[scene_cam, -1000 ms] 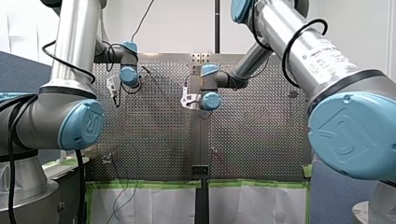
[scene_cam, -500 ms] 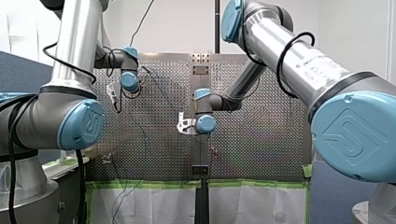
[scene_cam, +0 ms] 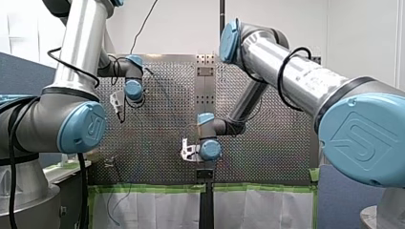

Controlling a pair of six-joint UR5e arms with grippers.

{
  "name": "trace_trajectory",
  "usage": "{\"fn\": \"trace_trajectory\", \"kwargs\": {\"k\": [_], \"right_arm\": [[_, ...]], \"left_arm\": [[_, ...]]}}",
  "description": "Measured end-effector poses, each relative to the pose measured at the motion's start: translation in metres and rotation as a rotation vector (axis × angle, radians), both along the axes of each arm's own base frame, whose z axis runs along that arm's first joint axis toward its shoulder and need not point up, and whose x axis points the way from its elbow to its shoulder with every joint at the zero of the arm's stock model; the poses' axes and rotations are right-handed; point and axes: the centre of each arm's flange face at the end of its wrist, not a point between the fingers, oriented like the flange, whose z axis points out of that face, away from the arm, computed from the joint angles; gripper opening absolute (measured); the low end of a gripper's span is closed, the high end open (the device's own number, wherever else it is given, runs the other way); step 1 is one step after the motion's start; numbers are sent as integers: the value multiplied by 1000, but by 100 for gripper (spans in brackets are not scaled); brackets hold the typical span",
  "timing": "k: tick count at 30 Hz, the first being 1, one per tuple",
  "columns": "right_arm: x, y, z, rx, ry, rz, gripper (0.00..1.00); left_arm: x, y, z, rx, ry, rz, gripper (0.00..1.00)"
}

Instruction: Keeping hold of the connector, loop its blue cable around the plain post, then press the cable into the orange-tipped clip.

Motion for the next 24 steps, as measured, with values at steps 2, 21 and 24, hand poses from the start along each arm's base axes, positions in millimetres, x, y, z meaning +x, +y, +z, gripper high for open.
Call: {"fn": "trace_trajectory", "kwargs": {"k": [2, 21, 24], "right_arm": [[-2, 2, -15, 9, 10, -3, 0], [-40, 27, -143, 75, 83, -77, 0], [-55, 35, -167, 101, 85, -100, 0]], "left_arm": [[0, 1, 0, -1, -1, 2, 100], [1, 5, 0, -2, -3, 19, 100], [1, 5, 0, -2, -2, 19, 100]]}}
